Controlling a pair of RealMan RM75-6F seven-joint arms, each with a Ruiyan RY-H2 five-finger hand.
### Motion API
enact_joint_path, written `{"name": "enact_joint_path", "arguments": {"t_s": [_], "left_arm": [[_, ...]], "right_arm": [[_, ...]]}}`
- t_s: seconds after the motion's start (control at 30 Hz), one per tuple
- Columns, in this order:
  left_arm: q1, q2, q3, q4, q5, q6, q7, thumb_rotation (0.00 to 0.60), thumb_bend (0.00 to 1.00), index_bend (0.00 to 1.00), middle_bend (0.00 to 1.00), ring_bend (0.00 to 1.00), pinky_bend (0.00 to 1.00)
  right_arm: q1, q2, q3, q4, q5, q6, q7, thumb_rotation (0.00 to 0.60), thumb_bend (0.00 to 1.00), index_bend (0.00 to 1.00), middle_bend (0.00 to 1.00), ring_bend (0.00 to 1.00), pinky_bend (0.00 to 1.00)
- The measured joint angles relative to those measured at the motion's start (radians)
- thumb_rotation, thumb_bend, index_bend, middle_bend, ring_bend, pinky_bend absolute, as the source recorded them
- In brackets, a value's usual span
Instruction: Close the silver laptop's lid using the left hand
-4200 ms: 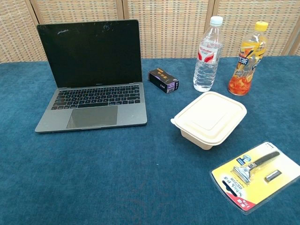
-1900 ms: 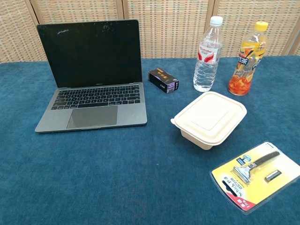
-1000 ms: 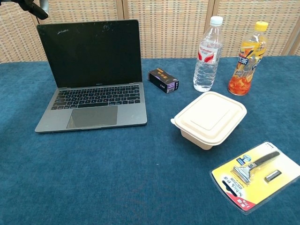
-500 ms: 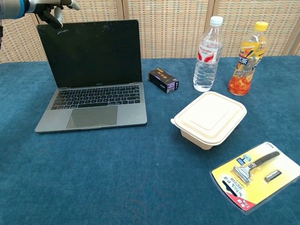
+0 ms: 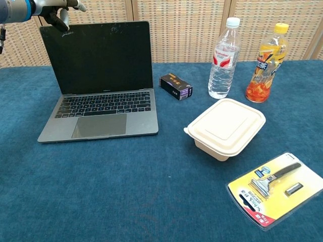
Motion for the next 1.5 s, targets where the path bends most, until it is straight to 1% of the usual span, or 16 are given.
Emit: {"name": "enact_joint_path", "arguments": {"t_s": [0.23,0.53,0.73,1.03,1.3,1.5], "left_arm": [[-0.018,-0.038,0.018,0.054,-0.026,-0.029,0.003,0.600,1.00,0.10,0.00,0.00,0.00],[-0.023,-0.052,0.025,0.069,-0.021,-0.029,-0.014,0.600,1.00,0.23,0.00,0.00,0.00],[-0.017,-0.045,0.032,0.060,-0.011,-0.024,-0.022,0.600,1.00,0.25,0.00,0.00,0.00],[-0.008,-0.011,0.046,0.013,0.009,-0.004,-0.017,0.600,1.00,0.26,0.00,0.00,0.00],[-0.003,0.031,0.057,-0.051,-0.004,0.009,-0.002,0.600,1.00,0.27,0.00,0.00,0.00],[-0.002,0.051,0.071,-0.077,-0.023,0.010,0.012,0.600,1.00,0.29,0.01,0.00,0.00]], "right_arm": [[0.001,-0.006,0.002,0.011,-0.001,0.004,0.005,0.600,0.00,0.00,0.00,0.00,0.00],[0.001,-0.009,0.001,0.016,-0.004,0.006,0.008,0.600,0.00,0.00,0.00,0.00,0.00],[0.000,-0.010,0.000,0.014,-0.007,0.010,0.006,0.600,0.00,0.00,0.00,0.00,0.00],[0.003,-0.015,-0.001,0.019,-0.012,0.009,0.003,0.600,0.00,0.00,0.00,0.00,0.00],[0.002,-0.018,0.000,0.024,-0.012,0.013,0.006,0.600,0.00,0.00,0.00,0.00,0.00],[0.002,-0.018,0.000,0.023,-0.010,0.013,0.005,0.600,0.00,0.00,0.00,0.00,0.00]]}}
